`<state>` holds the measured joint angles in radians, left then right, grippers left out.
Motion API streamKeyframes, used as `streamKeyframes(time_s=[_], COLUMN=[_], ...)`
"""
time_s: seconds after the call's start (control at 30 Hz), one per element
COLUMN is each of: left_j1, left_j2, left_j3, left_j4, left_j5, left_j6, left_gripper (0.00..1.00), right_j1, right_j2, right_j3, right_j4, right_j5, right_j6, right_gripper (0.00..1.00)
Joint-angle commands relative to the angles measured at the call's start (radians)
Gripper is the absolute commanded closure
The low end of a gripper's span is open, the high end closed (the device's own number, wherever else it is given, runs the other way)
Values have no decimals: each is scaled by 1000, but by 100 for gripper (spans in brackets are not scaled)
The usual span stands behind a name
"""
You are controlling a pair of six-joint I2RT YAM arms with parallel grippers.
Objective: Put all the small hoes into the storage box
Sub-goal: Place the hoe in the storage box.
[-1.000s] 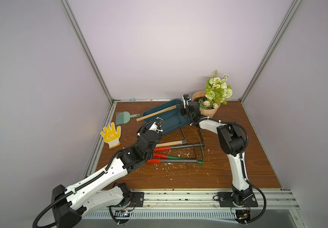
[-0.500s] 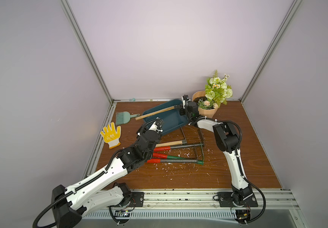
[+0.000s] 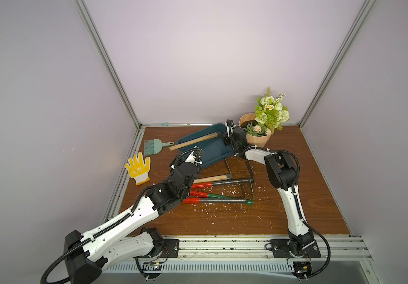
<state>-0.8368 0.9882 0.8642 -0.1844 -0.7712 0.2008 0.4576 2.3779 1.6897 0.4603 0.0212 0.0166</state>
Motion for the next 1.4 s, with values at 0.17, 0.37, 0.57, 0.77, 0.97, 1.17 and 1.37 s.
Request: streamKeyframes(time_s=[0.17, 0.37, 0.57, 0.77, 0.97, 1.17, 1.37], left_j1=[11, 62, 104, 267, 360, 368, 367], left_j2=[-14, -36, 58, 83, 115, 136, 131], left_j3=[-11, -87, -126, -234, -292, -304, -320], left_j4=[-9, 133, 232, 390, 496, 498, 503], left_j5=[6, 138, 227, 535, 719, 783, 818], left_j6=[-41, -115, -163, -273, -315, -303, -284], left_gripper=[25, 25, 24, 24, 24, 25, 25], right_j1=[-5, 11, 67, 146, 175, 185, 185], right_j2=[-200, -411, -582, -718, -707, -629, -560], right_j3=[-96, -272, -419, -592, -631, -592, -537], right_j4=[70, 105, -103, -228, -306, -335, -351], right_j5=[-16, -58, -16, 26, 4, -16, -43], right_j6=[-58, -92, -91, -63, -21, 0, 11], right_gripper=[69, 68, 68, 69, 70, 70, 70])
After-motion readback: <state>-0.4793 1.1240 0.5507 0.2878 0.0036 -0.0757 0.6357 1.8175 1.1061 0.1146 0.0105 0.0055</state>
